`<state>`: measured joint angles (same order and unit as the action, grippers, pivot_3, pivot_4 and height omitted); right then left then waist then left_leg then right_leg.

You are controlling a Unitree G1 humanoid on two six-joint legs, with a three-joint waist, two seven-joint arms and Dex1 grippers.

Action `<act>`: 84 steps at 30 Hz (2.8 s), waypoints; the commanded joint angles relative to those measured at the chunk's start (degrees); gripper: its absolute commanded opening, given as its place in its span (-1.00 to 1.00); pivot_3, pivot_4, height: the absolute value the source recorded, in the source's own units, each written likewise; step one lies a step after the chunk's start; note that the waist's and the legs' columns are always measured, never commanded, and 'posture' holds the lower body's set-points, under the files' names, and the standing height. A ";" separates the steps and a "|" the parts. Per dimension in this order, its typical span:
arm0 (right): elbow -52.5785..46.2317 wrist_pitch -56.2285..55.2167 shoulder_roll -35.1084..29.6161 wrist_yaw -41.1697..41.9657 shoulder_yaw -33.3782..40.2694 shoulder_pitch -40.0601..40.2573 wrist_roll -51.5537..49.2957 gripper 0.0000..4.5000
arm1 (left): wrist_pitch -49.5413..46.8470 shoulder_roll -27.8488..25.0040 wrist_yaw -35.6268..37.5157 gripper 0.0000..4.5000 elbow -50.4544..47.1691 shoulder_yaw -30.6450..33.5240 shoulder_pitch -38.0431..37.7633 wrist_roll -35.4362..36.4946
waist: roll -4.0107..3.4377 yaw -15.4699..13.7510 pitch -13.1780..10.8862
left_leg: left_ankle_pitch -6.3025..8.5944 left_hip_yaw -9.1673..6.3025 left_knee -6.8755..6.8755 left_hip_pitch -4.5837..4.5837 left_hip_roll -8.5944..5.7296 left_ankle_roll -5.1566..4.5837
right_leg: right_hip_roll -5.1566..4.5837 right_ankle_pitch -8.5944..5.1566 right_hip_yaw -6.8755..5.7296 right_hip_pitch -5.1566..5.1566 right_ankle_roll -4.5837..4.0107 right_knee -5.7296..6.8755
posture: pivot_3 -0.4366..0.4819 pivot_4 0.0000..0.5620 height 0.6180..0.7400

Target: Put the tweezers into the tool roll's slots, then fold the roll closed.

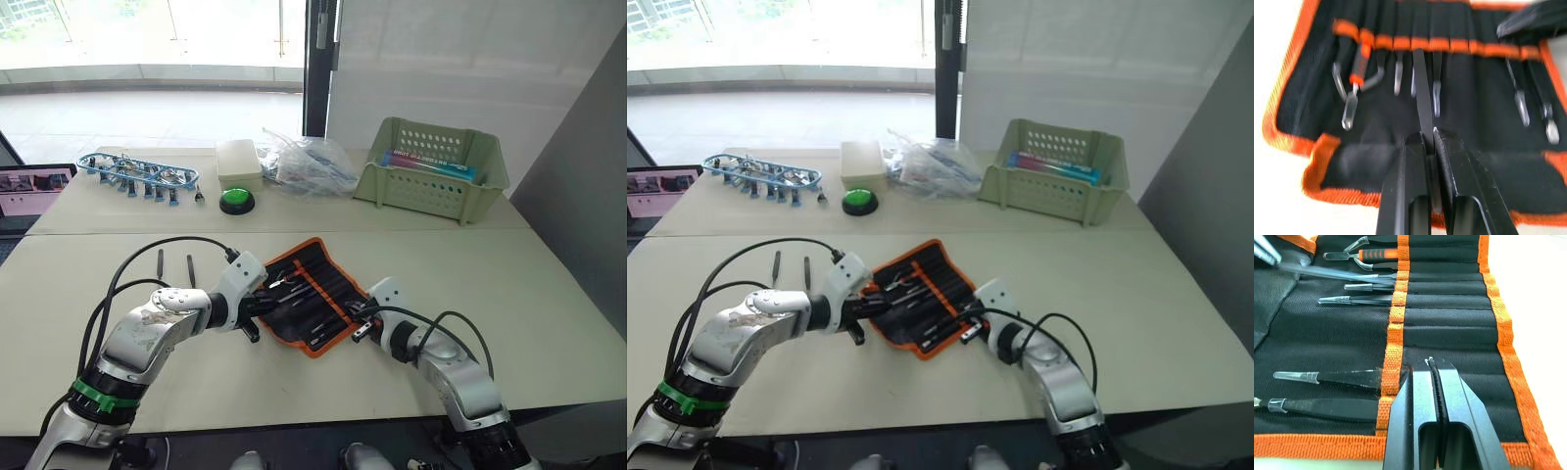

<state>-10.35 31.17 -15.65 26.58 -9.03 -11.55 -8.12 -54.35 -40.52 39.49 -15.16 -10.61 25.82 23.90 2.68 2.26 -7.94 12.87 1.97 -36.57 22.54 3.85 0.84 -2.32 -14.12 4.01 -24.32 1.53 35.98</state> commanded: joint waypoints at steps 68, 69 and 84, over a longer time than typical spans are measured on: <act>-1.08 3.30 2.89 -5.56 -0.03 4.71 0.01 -1.00 | -8.04 5.12 7.21 -0.98 10.58 -17.85 20.93 -9.48 | 0.00 -0.42 0.00 | -0.01 -0.09 -0.23 -0.02 -0.12 -0.02 | -0.01 -0.06 0.01 0.10 0.11 0.23 | -0.05 -0.47 1.00; -1.14 3.34 2.91 -5.60 -0.07 4.72 0.03 -1.00 | -7.40 6.34 7.11 -0.98 11.95 -18.01 21.39 -9.79 | 0.00 -0.48 0.00 | -0.01 -0.09 -0.23 -0.01 -0.12 -0.02 | -0.01 -0.06 0.01 0.09 0.11 0.23 | -0.05 -0.47 1.00; -1.51 3.69 2.97 -5.45 -0.59 4.92 0.05 -1.00 | 5.67 18.85 6.29 -0.98 28.86 -18.02 25.29 -16.92 | -0.02 -1.44 0.02 | -0.02 -0.11 -0.33 -0.02 -0.17 -0.02 | -0.01 0.01 0.02 0.17 0.05 0.25 | -0.05 -0.47 1.00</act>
<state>-13.92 32.03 -12.66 20.78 -8.24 -8.06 -8.07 -51.03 -22.65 46.18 12.92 -28.85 49.72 8.37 2.66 0.82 -7.92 12.85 1.84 -36.93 22.52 3.67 0.82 -2.33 -14.11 4.03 -24.12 1.60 36.24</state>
